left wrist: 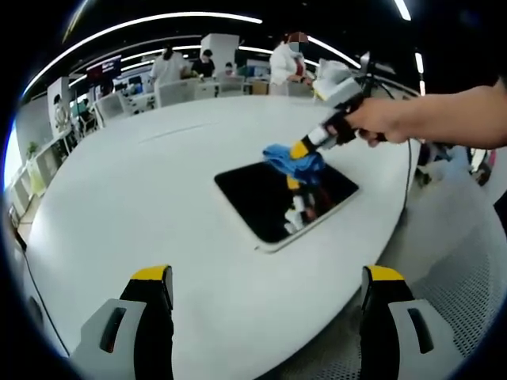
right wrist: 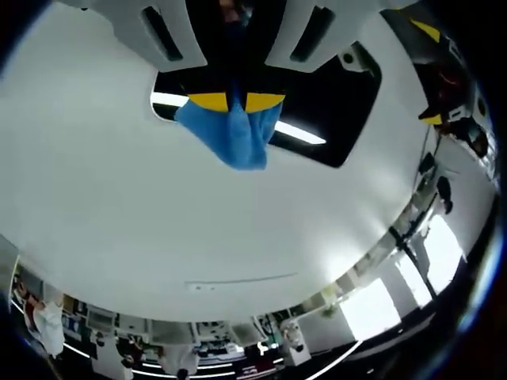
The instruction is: Wipe the mirror surface with the cleaning cloth until all visible marks leave the cleaned area.
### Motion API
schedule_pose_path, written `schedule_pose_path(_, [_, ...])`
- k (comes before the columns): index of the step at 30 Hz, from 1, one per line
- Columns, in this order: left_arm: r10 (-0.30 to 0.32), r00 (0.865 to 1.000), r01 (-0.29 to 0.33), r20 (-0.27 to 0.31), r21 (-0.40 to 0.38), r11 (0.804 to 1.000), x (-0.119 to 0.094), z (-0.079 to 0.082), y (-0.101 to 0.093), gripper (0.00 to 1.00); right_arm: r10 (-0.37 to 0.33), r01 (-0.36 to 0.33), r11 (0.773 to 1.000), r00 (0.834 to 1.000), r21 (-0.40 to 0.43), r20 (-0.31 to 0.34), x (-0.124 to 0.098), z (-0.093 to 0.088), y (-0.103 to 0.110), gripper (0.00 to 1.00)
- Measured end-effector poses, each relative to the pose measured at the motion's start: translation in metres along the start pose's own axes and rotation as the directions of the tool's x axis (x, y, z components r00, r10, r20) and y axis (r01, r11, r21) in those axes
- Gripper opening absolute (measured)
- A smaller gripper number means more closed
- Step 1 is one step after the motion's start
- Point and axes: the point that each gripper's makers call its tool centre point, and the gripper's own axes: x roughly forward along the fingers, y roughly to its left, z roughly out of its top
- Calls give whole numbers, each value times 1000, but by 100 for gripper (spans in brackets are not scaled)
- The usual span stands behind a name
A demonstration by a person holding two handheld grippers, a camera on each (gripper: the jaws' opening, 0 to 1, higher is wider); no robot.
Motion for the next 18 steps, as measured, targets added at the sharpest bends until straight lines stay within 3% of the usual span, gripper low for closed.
schedule_pose_path(18, [-3,1000,3,0,-5,1000,0,0,0,99,-2,2,1000,999,16,35,-16,-24,9,0])
